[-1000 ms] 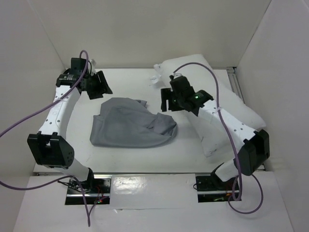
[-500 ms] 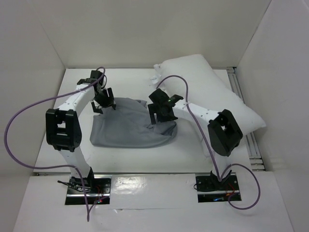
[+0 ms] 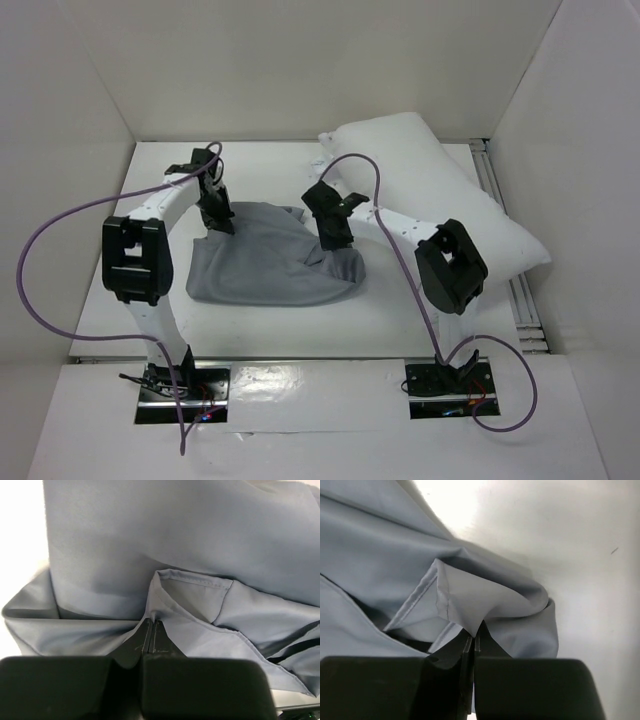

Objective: Put the pillow into the pillowcase

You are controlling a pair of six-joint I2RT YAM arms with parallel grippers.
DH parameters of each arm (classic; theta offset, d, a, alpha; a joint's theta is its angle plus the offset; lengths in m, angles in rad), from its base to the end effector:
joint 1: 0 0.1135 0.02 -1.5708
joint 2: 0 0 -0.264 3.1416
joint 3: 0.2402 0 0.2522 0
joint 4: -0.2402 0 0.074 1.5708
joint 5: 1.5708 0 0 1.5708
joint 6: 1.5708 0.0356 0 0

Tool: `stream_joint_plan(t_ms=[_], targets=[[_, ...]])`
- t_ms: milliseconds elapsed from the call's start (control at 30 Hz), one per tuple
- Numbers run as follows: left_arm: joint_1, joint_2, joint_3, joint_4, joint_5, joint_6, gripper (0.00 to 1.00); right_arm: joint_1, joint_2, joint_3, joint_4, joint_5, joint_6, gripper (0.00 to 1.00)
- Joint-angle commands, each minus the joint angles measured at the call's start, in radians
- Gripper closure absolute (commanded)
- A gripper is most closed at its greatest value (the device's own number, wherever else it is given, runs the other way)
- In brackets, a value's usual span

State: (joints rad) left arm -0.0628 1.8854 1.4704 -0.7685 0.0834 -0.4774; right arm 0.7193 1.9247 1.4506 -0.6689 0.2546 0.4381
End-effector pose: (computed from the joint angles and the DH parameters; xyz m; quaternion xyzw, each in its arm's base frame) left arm 0.3904 -0.0275 0.2193 -0.1939 0.9611 -0.0907 0.1744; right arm 0.3082 0.2580 0.2040 -0.1091 0.9635 0.0113 0.2441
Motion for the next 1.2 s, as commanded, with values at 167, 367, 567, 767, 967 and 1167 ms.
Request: stream_joint_plan(t_ms=[167,367,567,767,967,1167], targets=[[0.021,-0.155,0.110,-0.031,-0.028,-0.012,1.00,-0.006,-0.142,0.108,-0.008,0.080,-0.019,1.00],[0.021,-0.135,0.122,-0.040,-0.013,-0.003,0.41,-0.006,-0.179,0.097,-0.017,0.060,-0.030,1.00],[-0.022,-0.069,0.111,-0.022,-0.063,-0.013,0.18,-0.006,-0.197,0.050,-0.017,0.051,-0.030,1.00],[-0.040,0.012,0.143,-0.022,-0.092,-0.004,0.16,-0.006,-0.207,0.027,-0.017,0.051,-0.021,1.00],[-0.051,0.057,0.176,-0.041,-0.215,-0.059,0.16,-0.006,-0.207,0.027,-0.026,0.041,-0.021,1.00],[-0.051,0.093,0.177,-0.041,-0.186,-0.047,0.17,-0.006,-0.197,0.017,-0.026,0.041,-0.021,1.00]])
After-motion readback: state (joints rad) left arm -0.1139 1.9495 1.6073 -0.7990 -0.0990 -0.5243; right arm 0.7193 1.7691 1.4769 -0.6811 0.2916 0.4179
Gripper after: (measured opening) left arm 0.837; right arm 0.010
